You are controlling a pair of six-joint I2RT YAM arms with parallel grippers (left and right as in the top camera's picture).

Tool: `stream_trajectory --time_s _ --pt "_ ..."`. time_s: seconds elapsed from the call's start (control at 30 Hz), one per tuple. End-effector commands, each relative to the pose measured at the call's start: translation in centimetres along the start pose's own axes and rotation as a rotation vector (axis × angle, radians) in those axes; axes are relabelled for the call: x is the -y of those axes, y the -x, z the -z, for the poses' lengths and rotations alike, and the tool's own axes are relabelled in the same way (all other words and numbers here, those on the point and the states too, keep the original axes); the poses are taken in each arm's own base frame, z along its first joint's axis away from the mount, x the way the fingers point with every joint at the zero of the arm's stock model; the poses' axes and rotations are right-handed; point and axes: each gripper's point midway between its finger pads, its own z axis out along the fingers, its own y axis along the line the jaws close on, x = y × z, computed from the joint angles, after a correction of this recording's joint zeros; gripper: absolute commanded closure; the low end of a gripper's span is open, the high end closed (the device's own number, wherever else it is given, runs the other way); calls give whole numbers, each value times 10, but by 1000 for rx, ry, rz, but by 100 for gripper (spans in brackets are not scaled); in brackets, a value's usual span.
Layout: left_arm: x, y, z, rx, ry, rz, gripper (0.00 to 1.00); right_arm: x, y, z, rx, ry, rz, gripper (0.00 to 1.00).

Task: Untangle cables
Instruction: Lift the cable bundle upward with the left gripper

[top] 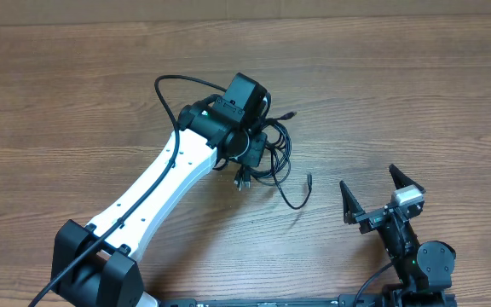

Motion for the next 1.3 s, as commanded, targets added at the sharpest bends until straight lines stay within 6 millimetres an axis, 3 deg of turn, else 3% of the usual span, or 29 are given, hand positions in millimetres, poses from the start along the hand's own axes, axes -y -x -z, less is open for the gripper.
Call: stream_trajectory --time_s 0.0,1.27 --pt "7 8 7 27 -23 1 96 2 -3 0 -4 -11 -1 0" --pt "7 19 7 71 -23 -72 96 2 -3 0 -4 -11 -1 0"
